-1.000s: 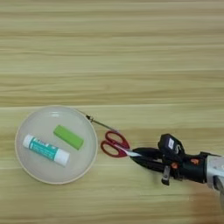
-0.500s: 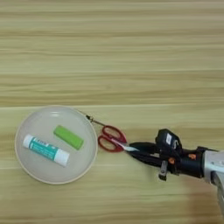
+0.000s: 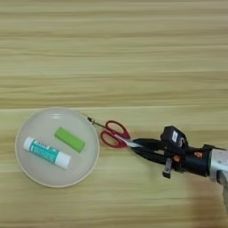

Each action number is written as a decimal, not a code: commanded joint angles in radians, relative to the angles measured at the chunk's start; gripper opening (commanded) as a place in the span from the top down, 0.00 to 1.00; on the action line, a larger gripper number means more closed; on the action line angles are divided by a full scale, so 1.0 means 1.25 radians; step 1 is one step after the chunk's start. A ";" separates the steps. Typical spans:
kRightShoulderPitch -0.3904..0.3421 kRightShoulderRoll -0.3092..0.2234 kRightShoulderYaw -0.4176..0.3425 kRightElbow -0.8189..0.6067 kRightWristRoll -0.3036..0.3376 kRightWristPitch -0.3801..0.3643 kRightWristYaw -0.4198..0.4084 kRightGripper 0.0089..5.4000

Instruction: Move the objects on the table

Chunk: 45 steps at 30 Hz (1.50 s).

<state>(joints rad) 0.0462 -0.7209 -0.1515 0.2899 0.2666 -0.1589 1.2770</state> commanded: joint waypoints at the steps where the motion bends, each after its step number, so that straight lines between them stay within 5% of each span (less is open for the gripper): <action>1: -0.068 -0.019 -0.031 -0.021 0.016 0.004 -0.049 0.87; 31: -0.299 0.068 0.115 0.114 -0.173 0.036 -0.222 0.87; 45: -0.314 0.069 0.138 0.134 -0.217 -0.006 -0.242 0.87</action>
<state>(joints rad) -0.2678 -0.6050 0.0370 0.4899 -0.0076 -0.1409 1.0111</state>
